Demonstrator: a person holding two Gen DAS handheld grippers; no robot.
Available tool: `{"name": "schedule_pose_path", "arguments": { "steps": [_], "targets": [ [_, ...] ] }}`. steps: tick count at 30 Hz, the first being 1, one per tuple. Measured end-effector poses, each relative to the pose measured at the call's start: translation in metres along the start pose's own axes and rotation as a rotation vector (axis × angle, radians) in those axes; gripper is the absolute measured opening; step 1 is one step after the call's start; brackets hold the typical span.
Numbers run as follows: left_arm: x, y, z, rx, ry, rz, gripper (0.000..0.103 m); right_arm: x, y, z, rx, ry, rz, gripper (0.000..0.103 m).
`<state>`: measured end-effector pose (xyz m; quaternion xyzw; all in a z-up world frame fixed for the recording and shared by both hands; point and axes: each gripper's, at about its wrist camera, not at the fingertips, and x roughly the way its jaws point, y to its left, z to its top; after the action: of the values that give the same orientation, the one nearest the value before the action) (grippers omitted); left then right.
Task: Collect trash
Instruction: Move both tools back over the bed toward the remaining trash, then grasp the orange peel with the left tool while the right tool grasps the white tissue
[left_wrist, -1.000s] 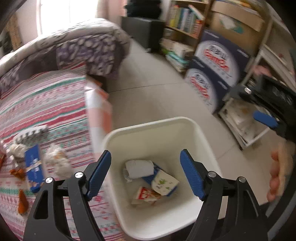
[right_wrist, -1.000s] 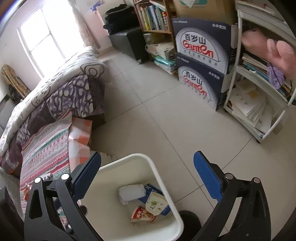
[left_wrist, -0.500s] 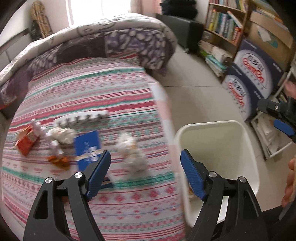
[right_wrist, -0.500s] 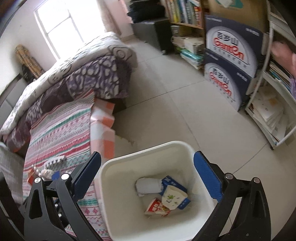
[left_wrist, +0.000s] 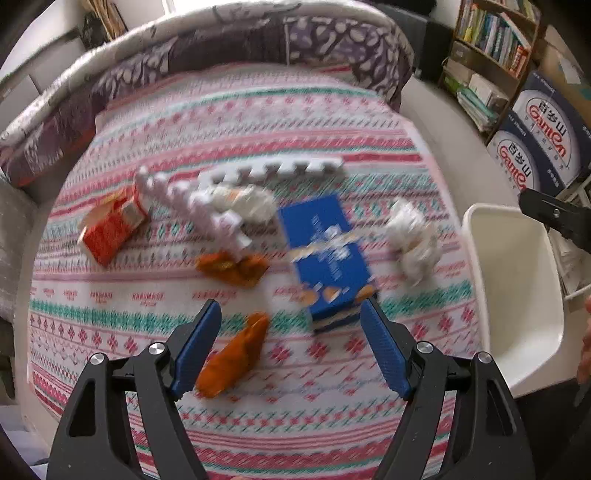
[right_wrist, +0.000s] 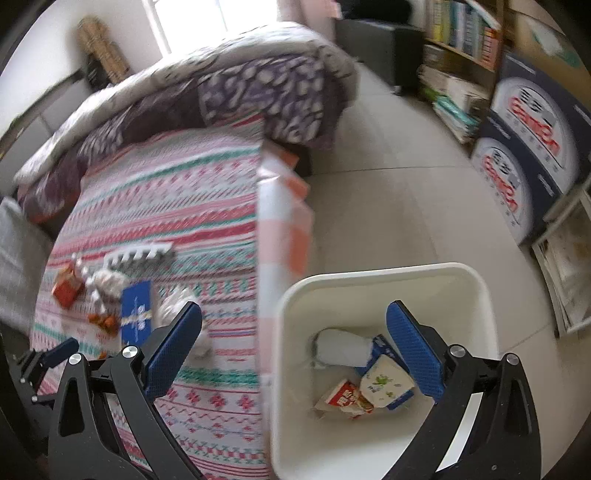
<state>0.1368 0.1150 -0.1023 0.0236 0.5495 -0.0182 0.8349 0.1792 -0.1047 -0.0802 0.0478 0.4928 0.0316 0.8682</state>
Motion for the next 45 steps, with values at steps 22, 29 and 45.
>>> {"name": "schedule_pose_path", "arguments": {
  "steps": [22,29,45],
  "targets": [
    [0.037,0.045,-0.037,0.028,0.126,-0.039,0.066,0.072,0.08,-0.014,-0.148,0.188,0.082,0.086],
    [0.033,0.042,-0.036,0.043,0.112,-0.035,0.038,0.08,0.094,-0.022,-0.218,0.203,0.082,0.051],
    [0.001,0.077,-0.018,-0.172,-0.037,-0.037,0.024,0.026,0.106,-0.005,-0.225,-0.009,0.184,0.031]
  ]
}}
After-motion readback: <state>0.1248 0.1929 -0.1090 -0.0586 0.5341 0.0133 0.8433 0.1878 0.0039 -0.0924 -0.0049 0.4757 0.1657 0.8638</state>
